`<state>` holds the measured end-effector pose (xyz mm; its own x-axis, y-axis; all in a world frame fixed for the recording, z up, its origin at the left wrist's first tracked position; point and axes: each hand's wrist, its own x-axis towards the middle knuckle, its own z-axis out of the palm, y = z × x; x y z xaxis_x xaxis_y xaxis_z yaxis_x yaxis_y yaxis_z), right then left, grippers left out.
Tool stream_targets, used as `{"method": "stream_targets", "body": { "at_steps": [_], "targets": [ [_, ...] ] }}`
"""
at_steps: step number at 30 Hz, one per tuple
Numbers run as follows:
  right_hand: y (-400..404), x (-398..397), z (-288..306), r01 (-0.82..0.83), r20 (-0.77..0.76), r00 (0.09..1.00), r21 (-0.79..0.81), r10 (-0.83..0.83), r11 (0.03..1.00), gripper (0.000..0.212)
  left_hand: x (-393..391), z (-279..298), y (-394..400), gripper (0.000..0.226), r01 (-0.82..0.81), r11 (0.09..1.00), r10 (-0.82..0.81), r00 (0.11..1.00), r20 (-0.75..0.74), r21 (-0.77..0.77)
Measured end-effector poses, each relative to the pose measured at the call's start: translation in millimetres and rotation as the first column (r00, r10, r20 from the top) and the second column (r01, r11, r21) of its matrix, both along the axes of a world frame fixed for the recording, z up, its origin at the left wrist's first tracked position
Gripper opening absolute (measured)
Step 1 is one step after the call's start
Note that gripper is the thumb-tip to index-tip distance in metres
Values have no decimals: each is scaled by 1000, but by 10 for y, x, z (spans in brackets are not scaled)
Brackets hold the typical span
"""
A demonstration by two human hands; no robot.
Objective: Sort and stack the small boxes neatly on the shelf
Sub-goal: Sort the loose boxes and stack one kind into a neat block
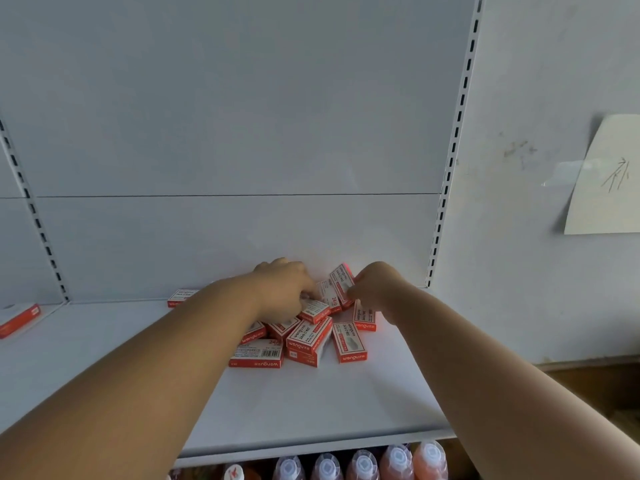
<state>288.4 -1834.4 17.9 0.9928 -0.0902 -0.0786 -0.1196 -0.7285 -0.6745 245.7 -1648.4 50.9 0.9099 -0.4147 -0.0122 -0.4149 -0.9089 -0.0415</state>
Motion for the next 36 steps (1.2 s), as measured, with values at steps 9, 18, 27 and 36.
{"method": "stream_targets", "body": {
  "at_steps": [9, 18, 27, 36],
  "targets": [
    [-185, -320, 81, -77, 55, 997, 837, 57, 542, 19, -68, -31, 112, 19, -38, 929, 56, 998, 39, -369],
    [-326, -573, 348, -309, 273, 950, 881, 148, 359, 23, -237, 45, -289, 20, -237, -22, 84, 968, -238, -971],
    [-698, -699, 267, -294, 309, 950, 835, 47, 466, 16, -304, -83, -839, 33, -543, -419, -337, 837, -431, -727],
    [-1377, -700, 34, 91, 203, 957, 473, -209, 876, 2, -59, -301, -1407, 29, -478, 132, 69, 878, -473, -868]
  ]
}}
